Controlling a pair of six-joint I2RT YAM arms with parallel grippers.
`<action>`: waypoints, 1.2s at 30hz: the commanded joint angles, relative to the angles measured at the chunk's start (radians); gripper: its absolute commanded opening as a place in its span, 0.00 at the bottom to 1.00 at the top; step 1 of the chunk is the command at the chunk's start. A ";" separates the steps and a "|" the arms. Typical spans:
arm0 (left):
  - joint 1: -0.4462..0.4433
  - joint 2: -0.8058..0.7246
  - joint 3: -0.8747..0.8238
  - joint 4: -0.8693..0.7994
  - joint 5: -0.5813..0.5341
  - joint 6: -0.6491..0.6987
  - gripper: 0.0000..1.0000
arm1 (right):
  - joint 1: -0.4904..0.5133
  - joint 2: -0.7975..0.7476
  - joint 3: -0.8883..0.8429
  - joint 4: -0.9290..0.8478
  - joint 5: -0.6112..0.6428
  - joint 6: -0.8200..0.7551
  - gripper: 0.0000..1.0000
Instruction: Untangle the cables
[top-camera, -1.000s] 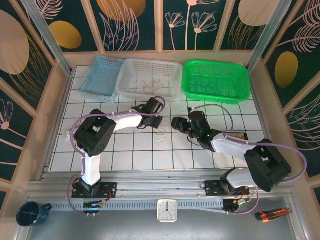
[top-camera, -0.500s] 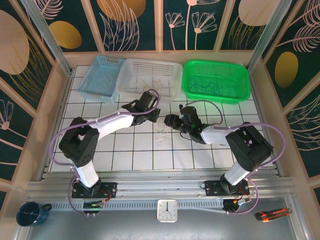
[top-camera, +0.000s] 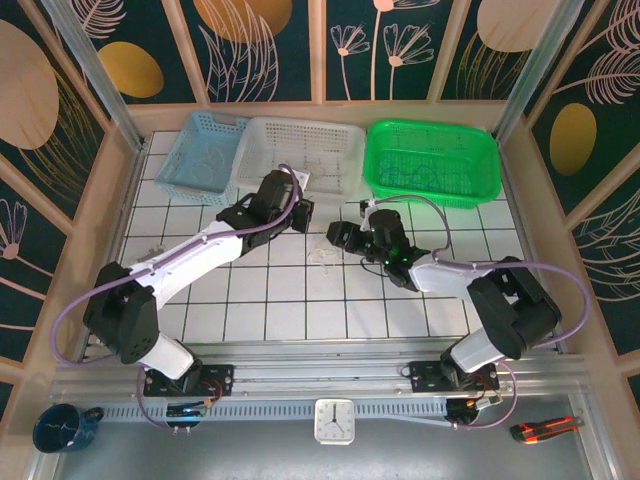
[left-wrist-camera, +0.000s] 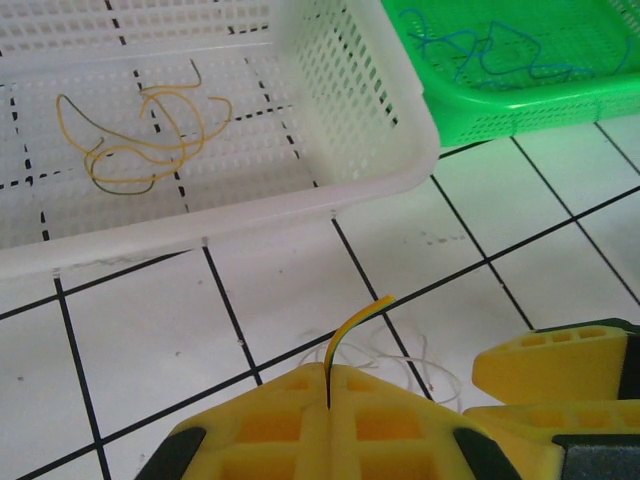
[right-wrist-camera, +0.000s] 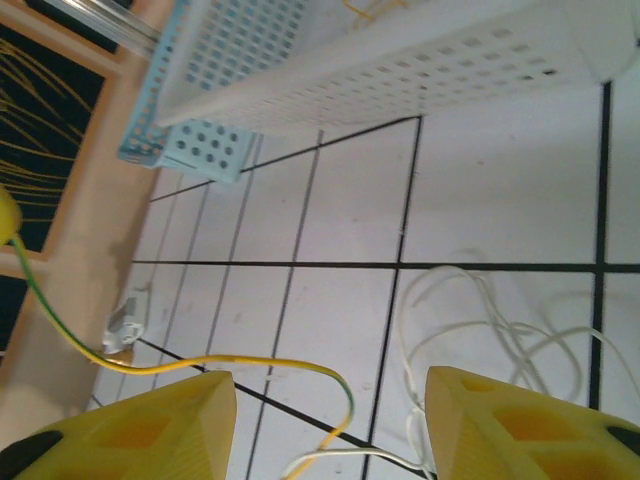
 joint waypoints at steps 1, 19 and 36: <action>0.005 -0.032 0.014 0.005 0.044 -0.027 0.00 | 0.011 -0.015 -0.005 0.049 -0.028 -0.028 0.53; 0.005 -0.112 0.104 0.060 0.190 -0.131 0.00 | 0.054 0.284 0.095 0.255 0.033 0.074 0.48; 0.083 -0.088 0.326 0.135 -0.009 -0.055 0.00 | 0.078 0.267 -0.021 0.277 0.069 0.103 0.42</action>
